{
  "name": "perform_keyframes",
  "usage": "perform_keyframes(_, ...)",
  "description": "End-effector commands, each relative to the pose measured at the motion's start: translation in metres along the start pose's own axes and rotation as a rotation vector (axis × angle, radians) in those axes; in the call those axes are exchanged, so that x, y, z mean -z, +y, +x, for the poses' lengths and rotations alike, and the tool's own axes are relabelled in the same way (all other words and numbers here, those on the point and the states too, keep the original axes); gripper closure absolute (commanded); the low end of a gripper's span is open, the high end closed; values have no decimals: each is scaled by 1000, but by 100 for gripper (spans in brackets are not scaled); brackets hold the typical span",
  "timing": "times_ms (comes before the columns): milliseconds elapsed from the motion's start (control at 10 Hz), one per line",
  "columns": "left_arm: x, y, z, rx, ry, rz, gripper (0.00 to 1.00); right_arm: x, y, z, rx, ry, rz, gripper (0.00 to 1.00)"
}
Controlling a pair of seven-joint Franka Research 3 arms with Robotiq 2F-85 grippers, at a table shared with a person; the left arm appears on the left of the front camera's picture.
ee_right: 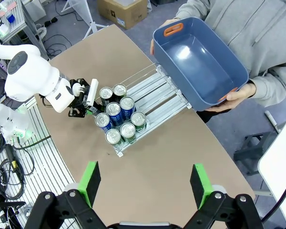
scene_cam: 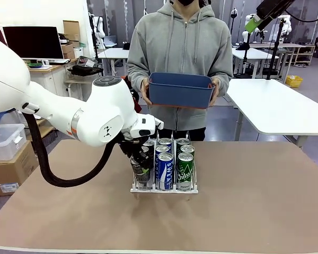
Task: Fill the beverage cans into the dispenser.
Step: Place the picked Pepsi coke in the line of the Automatic Can Dispenser with the same cans.
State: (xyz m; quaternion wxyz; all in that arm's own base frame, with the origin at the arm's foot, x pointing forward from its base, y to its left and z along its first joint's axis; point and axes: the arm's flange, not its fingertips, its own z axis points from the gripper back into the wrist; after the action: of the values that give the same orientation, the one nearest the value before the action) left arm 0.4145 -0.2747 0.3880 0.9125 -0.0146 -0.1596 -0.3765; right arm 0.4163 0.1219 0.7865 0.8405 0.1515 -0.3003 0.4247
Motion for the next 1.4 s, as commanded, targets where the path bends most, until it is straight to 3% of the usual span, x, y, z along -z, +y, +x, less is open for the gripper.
perform_keyframes(0, 9, 16, 6, -13, 23, 52, 43, 0, 1, -2, -2, -1, 7, 0)
perform_keyframes(500, 29, 11, 3, -9, 103, 34, 43, 0, 1, -2, -2, -1, 7, 0)
perform_keyframes(600, 19, 2, 5, 15, 37, -8, 43, 0, 1, -2, -2, -1, 7, 0)
perform_keyframes(1000, 19, 2, 5, 15, 37, -8, 43, 0, 1, -2, -2, -1, 7, 0)
perform_keyframes(1300, -4, -1, 4, 8, -22, -19, 14, 0, 1, -2, -2, -1, 7, 0)
